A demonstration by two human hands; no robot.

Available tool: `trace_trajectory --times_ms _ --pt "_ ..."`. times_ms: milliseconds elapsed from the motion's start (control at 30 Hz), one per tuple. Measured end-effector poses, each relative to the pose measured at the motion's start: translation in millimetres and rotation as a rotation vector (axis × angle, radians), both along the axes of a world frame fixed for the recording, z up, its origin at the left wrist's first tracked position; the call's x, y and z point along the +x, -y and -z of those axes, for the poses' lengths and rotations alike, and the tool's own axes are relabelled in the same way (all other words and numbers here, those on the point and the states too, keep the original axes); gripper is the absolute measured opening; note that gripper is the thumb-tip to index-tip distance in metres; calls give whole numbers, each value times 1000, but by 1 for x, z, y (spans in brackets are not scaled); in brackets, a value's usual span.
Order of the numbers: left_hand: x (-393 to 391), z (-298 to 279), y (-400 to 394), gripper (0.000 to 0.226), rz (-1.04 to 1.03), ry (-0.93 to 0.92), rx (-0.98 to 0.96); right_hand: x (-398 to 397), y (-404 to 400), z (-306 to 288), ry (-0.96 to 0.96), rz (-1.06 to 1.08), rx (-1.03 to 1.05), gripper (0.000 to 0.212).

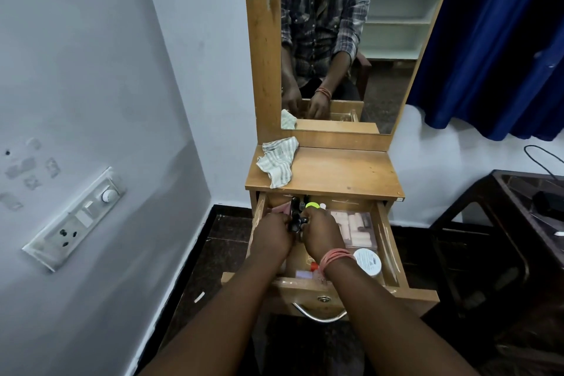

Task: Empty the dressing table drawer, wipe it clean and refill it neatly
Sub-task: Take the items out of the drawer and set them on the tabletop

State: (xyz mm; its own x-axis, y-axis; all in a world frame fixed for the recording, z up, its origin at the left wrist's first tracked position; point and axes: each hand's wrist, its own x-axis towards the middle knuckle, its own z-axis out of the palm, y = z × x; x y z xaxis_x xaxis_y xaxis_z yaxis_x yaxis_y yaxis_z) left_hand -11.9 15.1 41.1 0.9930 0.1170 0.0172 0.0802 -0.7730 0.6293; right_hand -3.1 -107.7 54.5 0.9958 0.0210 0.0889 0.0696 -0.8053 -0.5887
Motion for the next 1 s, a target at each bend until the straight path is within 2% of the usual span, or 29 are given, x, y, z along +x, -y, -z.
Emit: trace_trajectory --times_ms 167,267,333,467,533,733,867,1000 --pt "8 6 11 18 34 -48 42 0 9 6 -59 59 121 29" --pt "10 11 13 17 27 -28 76 -2 22 7 -7 88 241 17" --pt "11 14 13 18 28 -28 91 -3 31 4 9 100 305 18" --pt "10 17 14 19 39 -27 109 -7 35 5 -107 28 315 23" --pt "8 15 16 20 44 -28 112 -13 31 5 -169 -20 225 24" --pt "7 3 15 20 33 -32 109 -20 17 3 -156 -101 -283 21" --pt "9 -14 9 19 -68 50 -22 -20 10 -1 -213 -145 -364 22" --pt "19 -47 4 22 -143 130 -342 -11 11 -4 -198 -120 -320 16"
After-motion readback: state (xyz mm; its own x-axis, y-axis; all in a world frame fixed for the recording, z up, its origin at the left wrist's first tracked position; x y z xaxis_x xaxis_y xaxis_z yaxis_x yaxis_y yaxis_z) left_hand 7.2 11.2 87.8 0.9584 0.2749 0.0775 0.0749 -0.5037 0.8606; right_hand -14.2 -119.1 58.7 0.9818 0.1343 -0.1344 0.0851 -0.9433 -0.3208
